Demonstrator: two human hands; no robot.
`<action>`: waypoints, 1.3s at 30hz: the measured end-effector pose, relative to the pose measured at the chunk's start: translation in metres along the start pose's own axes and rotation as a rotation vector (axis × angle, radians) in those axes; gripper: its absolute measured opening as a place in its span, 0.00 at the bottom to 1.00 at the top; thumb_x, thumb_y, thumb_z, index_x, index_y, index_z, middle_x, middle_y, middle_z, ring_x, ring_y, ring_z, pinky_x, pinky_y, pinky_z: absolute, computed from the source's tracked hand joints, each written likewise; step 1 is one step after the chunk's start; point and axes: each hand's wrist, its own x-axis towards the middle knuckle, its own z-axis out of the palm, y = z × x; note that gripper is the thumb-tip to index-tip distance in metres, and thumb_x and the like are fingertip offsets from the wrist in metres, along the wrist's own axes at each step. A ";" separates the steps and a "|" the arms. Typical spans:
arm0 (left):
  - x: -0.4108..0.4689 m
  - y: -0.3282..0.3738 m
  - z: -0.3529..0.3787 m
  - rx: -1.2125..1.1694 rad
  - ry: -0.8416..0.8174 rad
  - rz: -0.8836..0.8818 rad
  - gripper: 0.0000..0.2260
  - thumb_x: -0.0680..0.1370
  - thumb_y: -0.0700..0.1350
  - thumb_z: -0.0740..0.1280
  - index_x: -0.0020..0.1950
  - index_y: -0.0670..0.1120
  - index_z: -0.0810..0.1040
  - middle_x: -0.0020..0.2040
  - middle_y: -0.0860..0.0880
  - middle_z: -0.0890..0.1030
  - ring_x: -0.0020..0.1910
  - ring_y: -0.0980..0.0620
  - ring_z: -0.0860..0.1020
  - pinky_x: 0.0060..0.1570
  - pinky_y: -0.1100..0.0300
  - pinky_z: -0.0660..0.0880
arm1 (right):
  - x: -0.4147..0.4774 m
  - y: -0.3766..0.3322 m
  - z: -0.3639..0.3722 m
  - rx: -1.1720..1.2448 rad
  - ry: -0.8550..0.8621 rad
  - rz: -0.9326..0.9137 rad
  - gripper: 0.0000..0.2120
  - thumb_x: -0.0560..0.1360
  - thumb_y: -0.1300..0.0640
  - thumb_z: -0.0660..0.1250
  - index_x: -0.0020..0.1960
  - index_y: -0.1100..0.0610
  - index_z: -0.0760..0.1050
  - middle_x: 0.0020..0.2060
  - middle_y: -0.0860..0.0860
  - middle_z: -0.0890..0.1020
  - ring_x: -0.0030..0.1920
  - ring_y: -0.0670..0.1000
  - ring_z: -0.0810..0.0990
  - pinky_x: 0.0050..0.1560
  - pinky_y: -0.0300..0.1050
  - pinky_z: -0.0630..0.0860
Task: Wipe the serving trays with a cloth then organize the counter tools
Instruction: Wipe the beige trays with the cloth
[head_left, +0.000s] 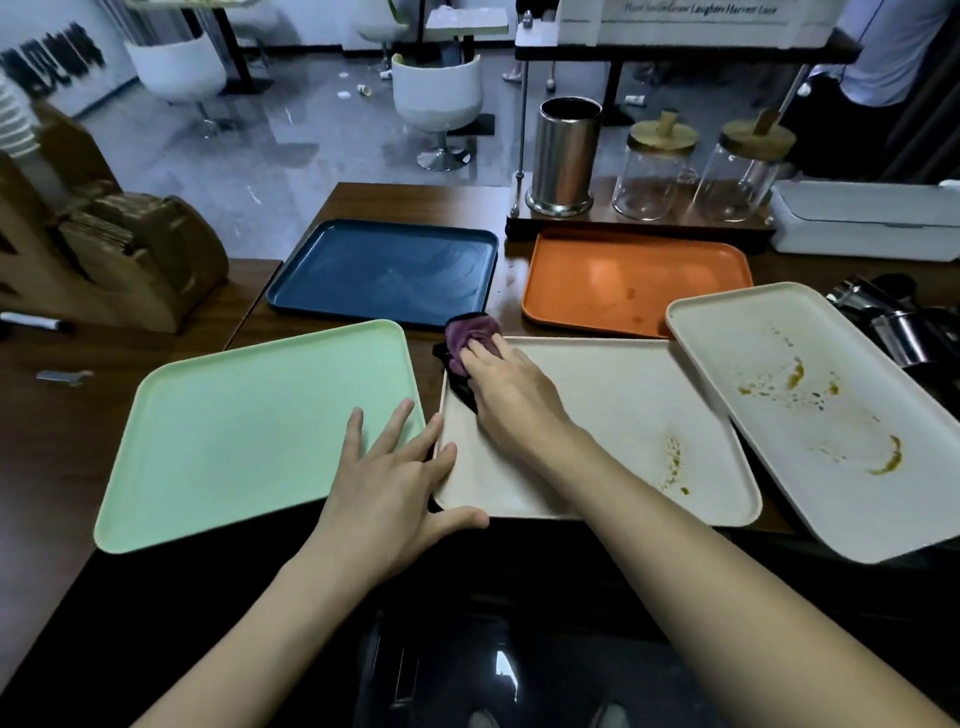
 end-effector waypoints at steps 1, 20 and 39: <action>-0.001 0.001 0.000 0.002 0.006 -0.007 0.52 0.64 0.81 0.37 0.80 0.57 0.64 0.84 0.55 0.53 0.83 0.48 0.41 0.75 0.36 0.33 | -0.004 0.006 -0.003 0.007 -0.014 0.011 0.17 0.77 0.61 0.60 0.66 0.54 0.73 0.66 0.51 0.77 0.65 0.57 0.72 0.62 0.52 0.73; -0.005 0.005 0.011 -0.049 0.044 -0.049 0.57 0.61 0.83 0.31 0.84 0.55 0.52 0.84 0.56 0.51 0.83 0.51 0.46 0.76 0.35 0.35 | -0.111 -0.008 -0.050 0.118 -0.275 -0.312 0.21 0.83 0.55 0.57 0.75 0.47 0.69 0.78 0.44 0.66 0.79 0.48 0.57 0.72 0.46 0.66; 0.003 0.016 -0.028 0.059 -0.318 -0.135 0.53 0.62 0.81 0.40 0.84 0.58 0.49 0.83 0.57 0.42 0.82 0.49 0.38 0.76 0.33 0.38 | -0.175 0.125 -0.076 0.028 -0.133 0.071 0.23 0.83 0.57 0.55 0.78 0.50 0.64 0.78 0.45 0.64 0.79 0.53 0.58 0.74 0.48 0.66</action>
